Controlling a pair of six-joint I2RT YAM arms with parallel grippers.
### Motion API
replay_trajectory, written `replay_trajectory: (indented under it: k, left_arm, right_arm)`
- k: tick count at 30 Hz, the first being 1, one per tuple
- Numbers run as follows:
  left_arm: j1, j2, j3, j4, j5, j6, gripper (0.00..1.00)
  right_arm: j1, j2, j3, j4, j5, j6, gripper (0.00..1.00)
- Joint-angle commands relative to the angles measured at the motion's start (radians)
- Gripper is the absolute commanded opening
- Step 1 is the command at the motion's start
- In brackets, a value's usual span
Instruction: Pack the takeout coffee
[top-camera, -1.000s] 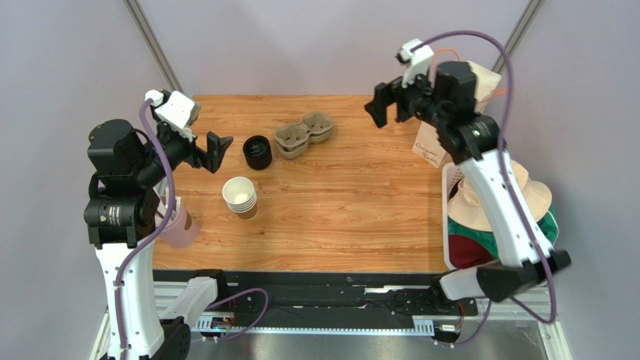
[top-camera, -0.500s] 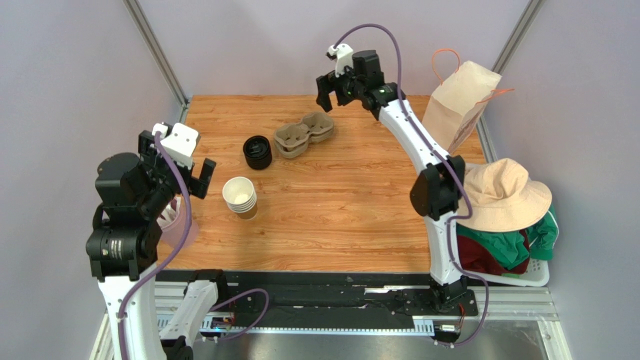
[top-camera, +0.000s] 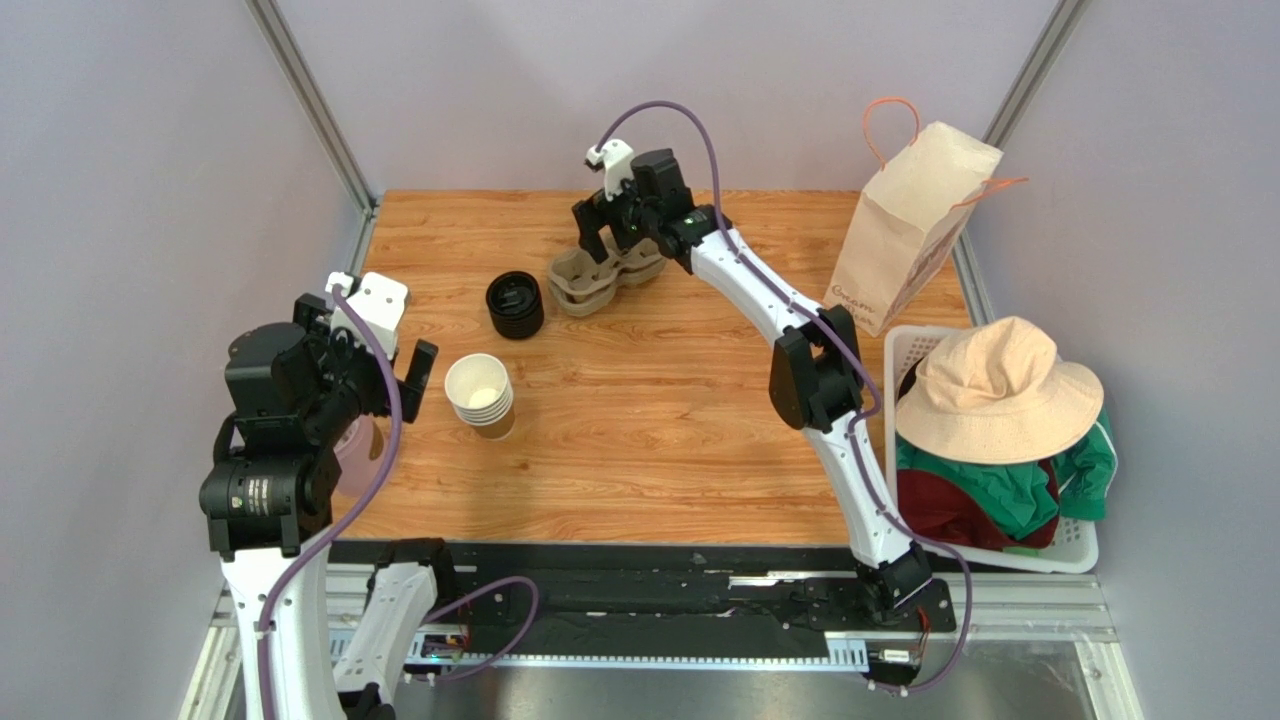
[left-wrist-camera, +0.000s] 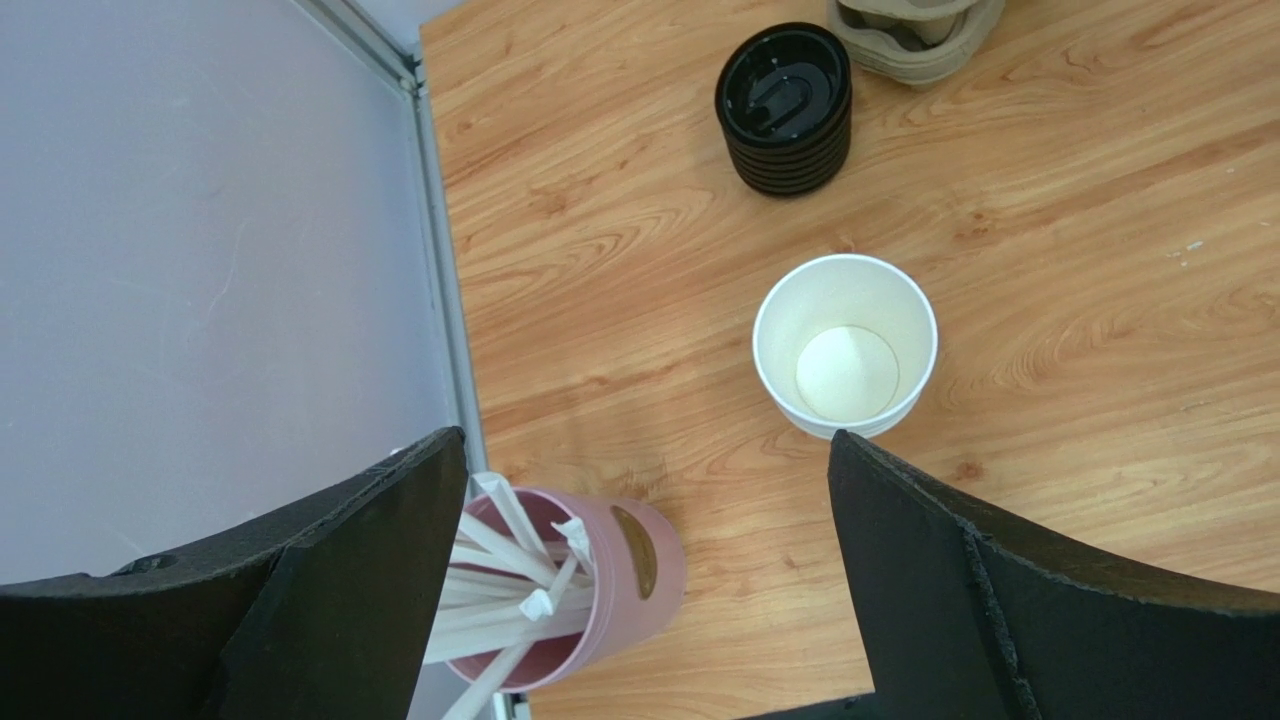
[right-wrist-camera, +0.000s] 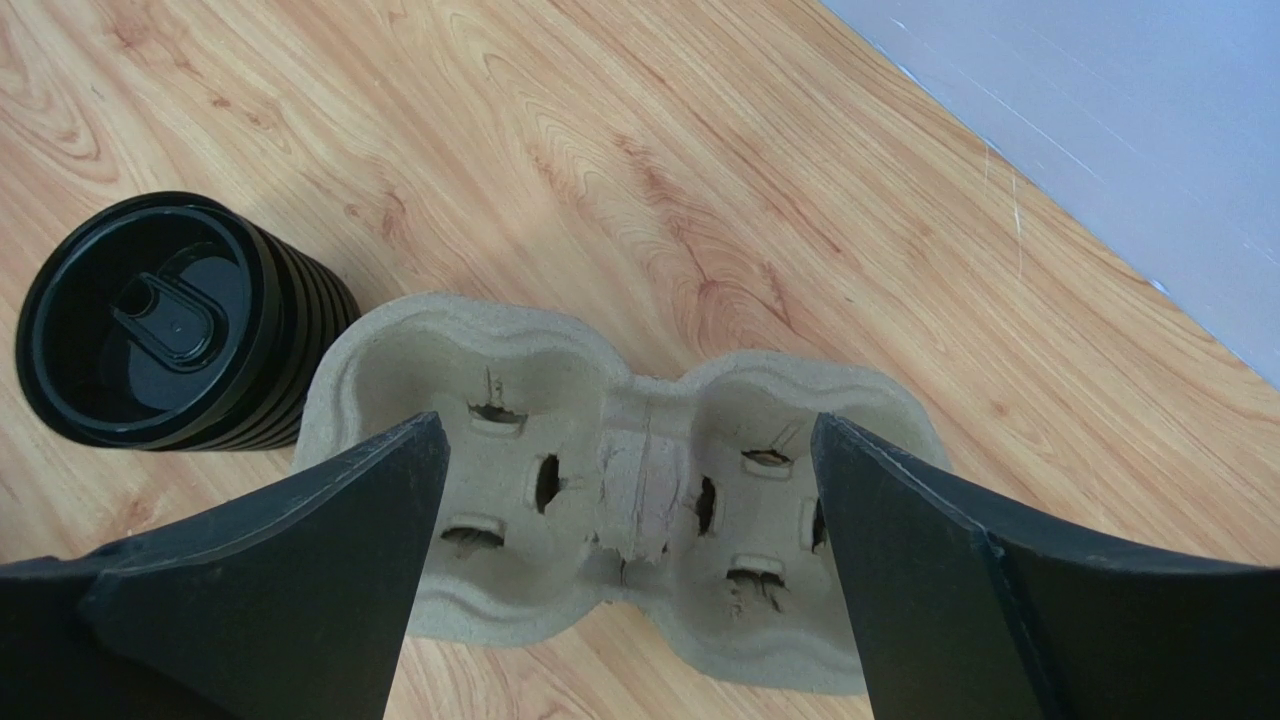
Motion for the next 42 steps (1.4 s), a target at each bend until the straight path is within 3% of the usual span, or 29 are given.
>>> replay_trajectory:
  k: [1, 8, 17, 29, 38, 42]
  left_arm:
    - [0.020, 0.014, 0.039, 0.009, 0.046, -0.022, 0.98]
    - [0.029, 0.022, 0.041, 0.003, 0.064, -0.031, 0.98]
    - [0.029, 0.025, 0.029, 0.003, 0.071, -0.034, 0.98]
    - [0.029, 0.022, 0.022, 0.001, 0.074, -0.040, 0.98]
    - [0.029, 0.030, 0.015, 0.006, 0.072, -0.040, 0.98]
    - [0.031, 0.039, 0.013, 0.009, 0.078, -0.041, 0.98]
  right_arm:
    - [-0.016, 0.047, 0.039, 0.054, 0.006, 0.009, 0.98]
    - [-0.018, 0.064, 0.035, -0.047, -0.035, 0.011, 0.97]
    - [-0.016, 0.075, 0.029, -0.070, -0.120, 0.006, 0.88]
    - [-0.011, 0.125, 0.070, -0.069, -0.088, 0.007, 0.86]
    - [-0.005, 0.145, 0.084, -0.052, -0.084, 0.021, 0.78]
    - [-0.002, 0.137, 0.075, -0.043, -0.084, 0.020, 0.66]
